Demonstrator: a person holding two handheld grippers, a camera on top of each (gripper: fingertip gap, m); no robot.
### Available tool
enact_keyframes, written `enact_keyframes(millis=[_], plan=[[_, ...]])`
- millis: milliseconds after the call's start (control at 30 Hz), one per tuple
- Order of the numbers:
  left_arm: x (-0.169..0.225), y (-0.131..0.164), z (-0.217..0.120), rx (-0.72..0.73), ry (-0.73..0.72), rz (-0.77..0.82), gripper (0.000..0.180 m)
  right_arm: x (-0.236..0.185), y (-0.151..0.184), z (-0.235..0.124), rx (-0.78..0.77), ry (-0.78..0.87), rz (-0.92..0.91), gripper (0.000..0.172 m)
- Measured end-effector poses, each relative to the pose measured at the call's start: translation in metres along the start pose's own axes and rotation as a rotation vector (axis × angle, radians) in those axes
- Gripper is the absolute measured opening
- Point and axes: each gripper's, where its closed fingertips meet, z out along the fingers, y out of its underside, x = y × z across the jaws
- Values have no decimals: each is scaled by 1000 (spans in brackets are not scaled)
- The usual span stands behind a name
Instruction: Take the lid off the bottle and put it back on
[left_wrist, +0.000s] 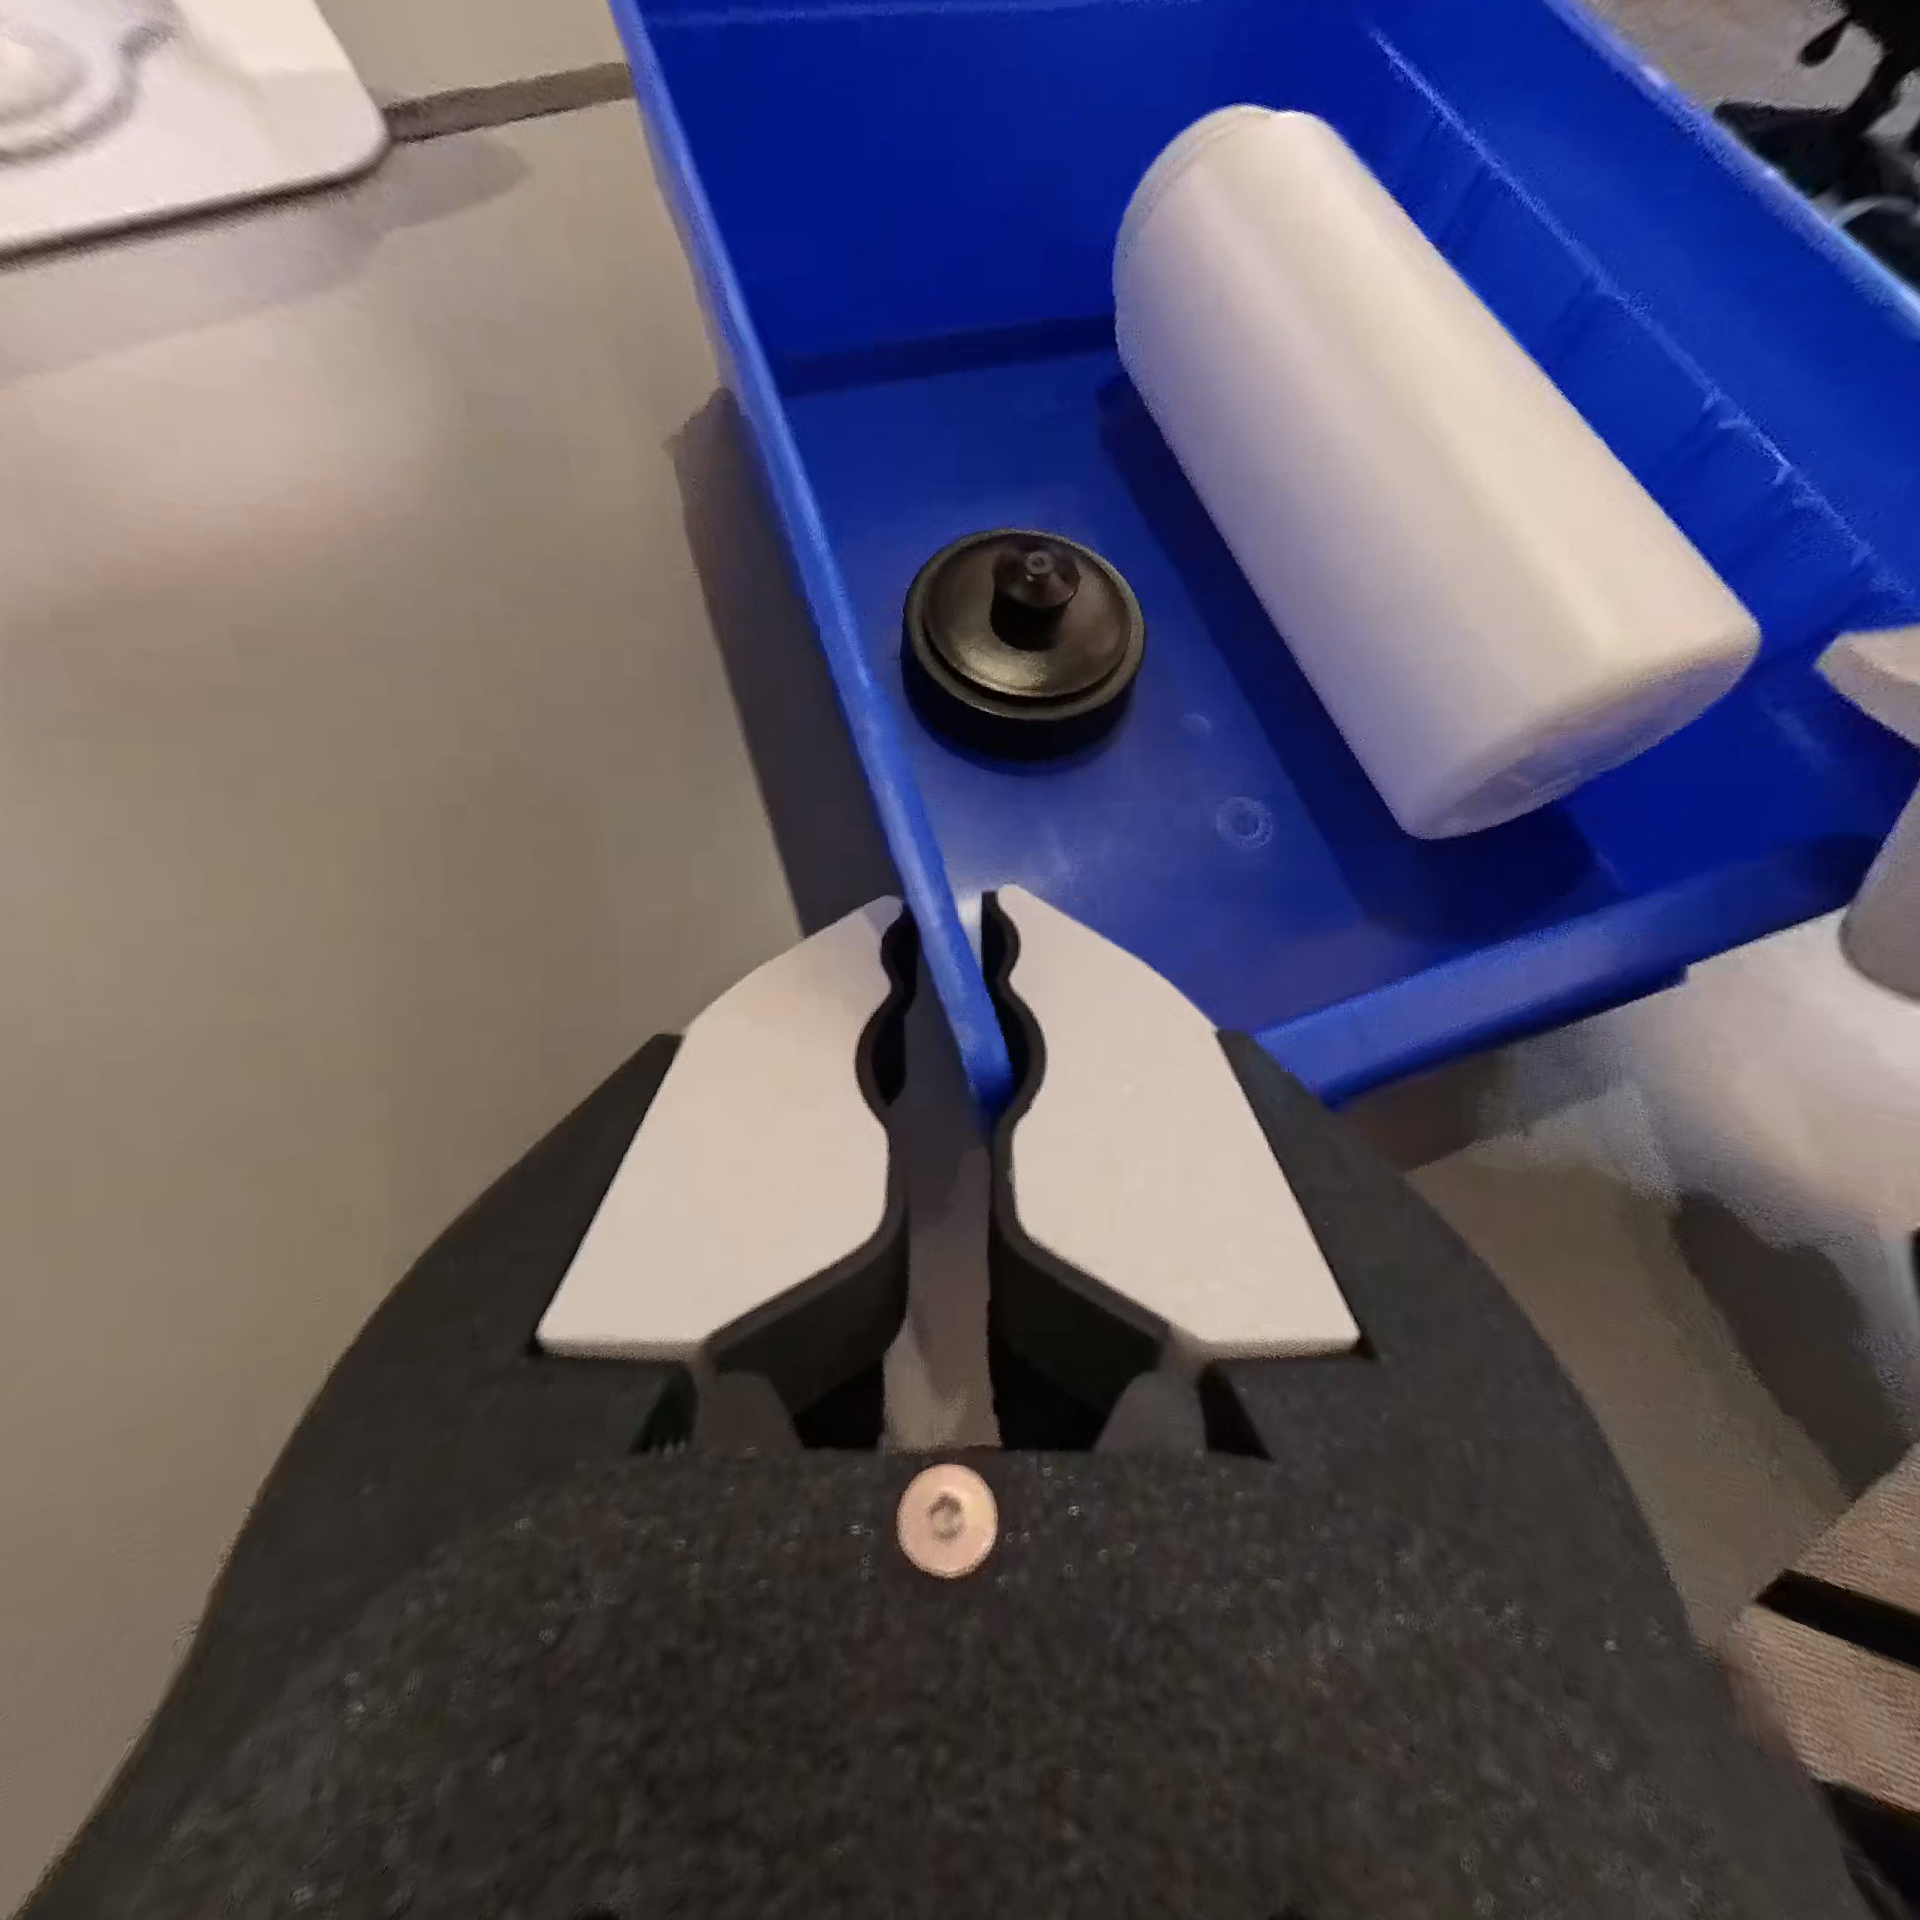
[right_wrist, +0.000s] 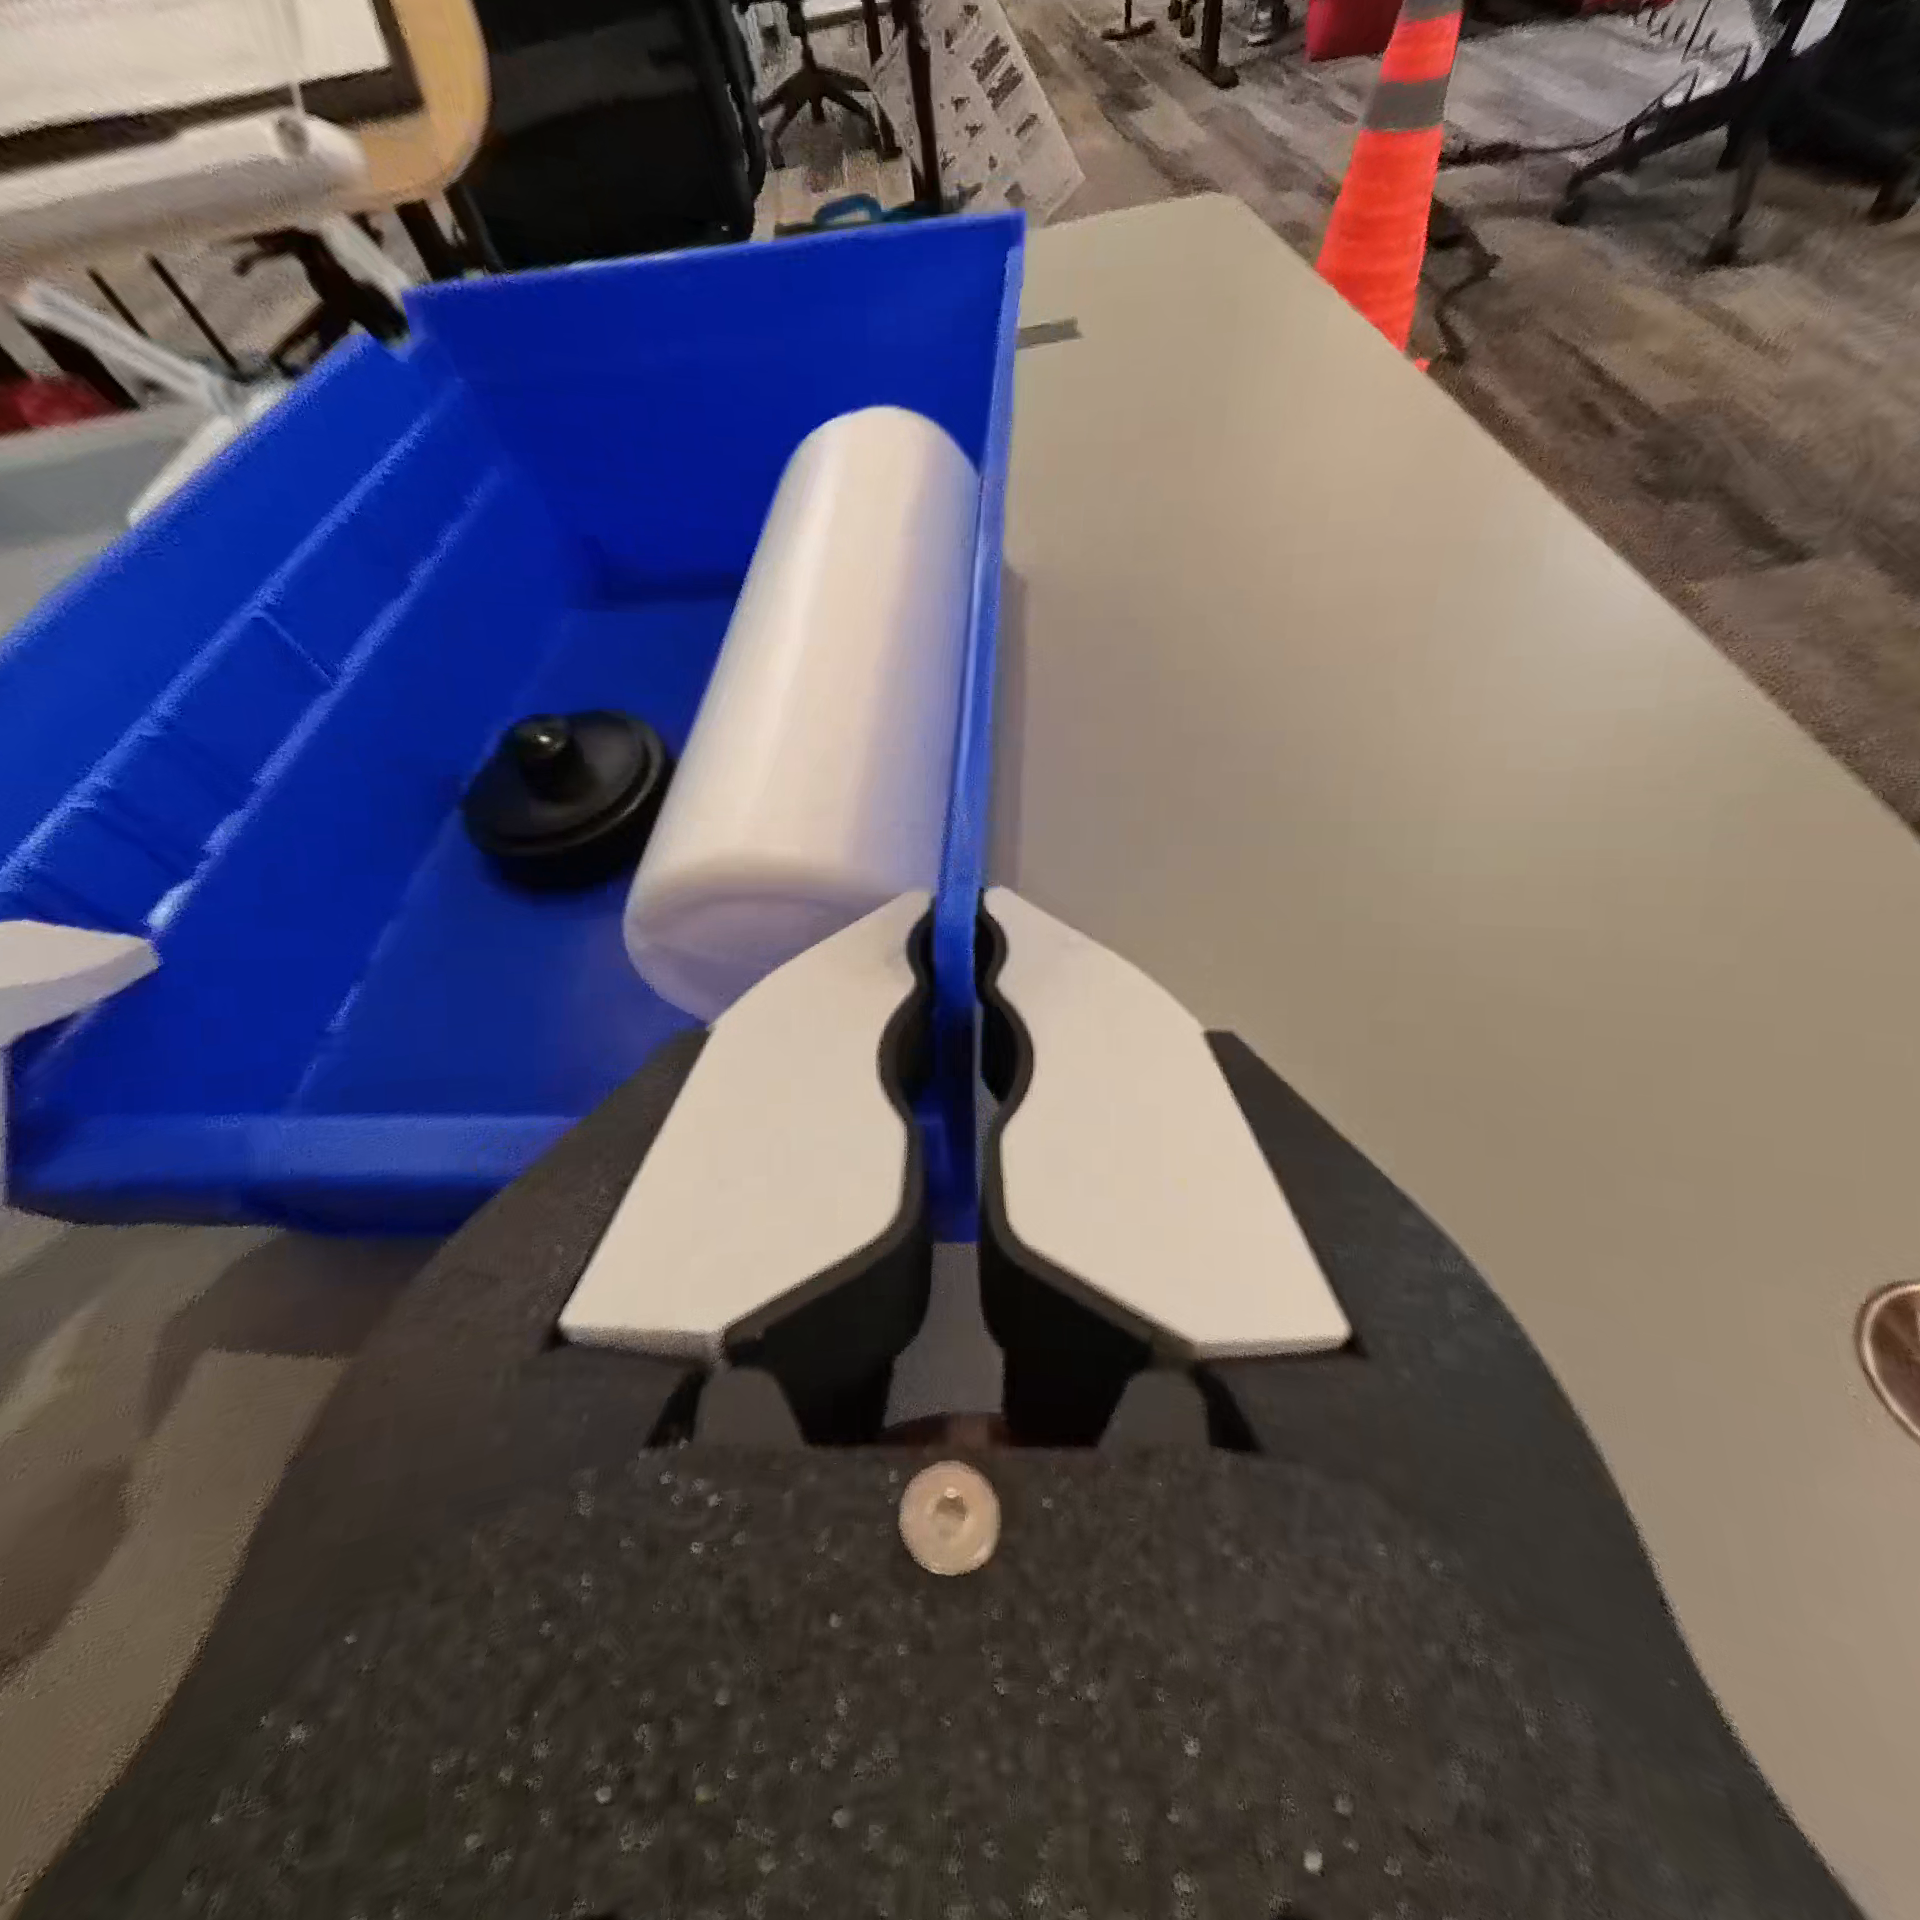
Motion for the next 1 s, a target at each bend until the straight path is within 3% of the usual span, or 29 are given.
enact_keyframes(millis=[167,300,467,700,733,800,900,1000], plan=[[-58,5,-51,61,-142,82,8,-69,-13,-11,123,-94,-67,3],[-119,10,-73,85,-226,14,7,-136,-21,5,146,-177,-106,3],[-179,20,-66,63,-274,-42,6,-193,-16,42,111,-203,-126,3],[-216,17,-39,69,-206,-111,9,-219,-2,81,26,-266,-151,5],[-215,16,-41,77,-180,-113,21,-217,-2,80,17,-283,-168,9],[-212,16,-55,120,-144,-111,68,-207,-4,71,23,-290,-197,38],[-215,9,-99,256,-131,-121,73,-201,5,40,38,-435,-241,43],[-265,5,-146,350,-301,-134,71,-217,7,4,79,-655,-112,44]])
